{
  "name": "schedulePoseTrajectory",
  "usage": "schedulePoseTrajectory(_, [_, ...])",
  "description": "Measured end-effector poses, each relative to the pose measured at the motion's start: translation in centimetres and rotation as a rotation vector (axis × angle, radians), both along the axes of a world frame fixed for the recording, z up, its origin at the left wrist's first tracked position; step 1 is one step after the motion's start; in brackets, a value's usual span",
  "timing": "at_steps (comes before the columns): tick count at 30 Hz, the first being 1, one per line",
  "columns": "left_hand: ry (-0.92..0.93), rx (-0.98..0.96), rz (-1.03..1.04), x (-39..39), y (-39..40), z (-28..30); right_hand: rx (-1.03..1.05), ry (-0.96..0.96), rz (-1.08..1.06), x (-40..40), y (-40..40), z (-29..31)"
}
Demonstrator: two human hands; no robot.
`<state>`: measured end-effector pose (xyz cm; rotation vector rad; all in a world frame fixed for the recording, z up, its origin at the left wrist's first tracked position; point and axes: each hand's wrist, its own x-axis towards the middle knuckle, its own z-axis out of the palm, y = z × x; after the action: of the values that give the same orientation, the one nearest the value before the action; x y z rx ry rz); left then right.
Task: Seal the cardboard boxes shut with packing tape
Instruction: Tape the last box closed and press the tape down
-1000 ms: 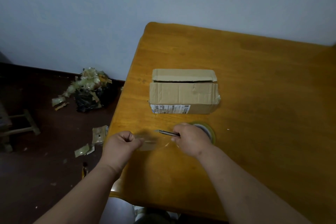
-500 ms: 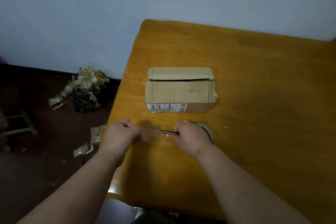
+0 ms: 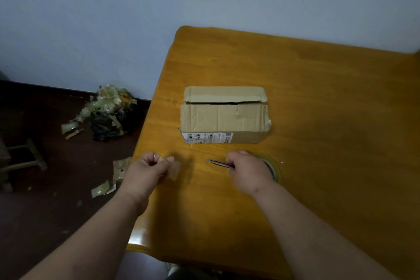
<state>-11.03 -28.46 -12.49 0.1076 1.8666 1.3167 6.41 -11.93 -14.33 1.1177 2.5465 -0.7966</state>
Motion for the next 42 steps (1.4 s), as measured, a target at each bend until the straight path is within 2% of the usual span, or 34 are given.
schedulePoseTrajectory(7, [0.026,-0.021,-0.023,0.2,-0.3,-0.6,0.044,0.018,0.093,0.4,0.1,0.2])
schedulePoseTrajectory(14, [0.032,-0.064,-0.054,0.4,-0.7,-1.1,0.040,0.075,0.097,0.9,-0.1,0.4])
schedulePoseTrajectory(26, [0.041,-0.063,-0.075,0.8,-0.4,-1.6,-0.079,0.019,0.015,1.0,0.6,1.0])
schedulePoseTrajectory(34, [0.040,-0.067,-0.097,1.3,-0.2,-2.1,0.037,-0.079,0.105,0.2,0.6,0.9])
schedulePoseTrajectory(42, [0.023,-0.062,-0.082,1.5,-0.2,-2.4,0.031,-0.058,0.145,0.5,0.8,1.3])
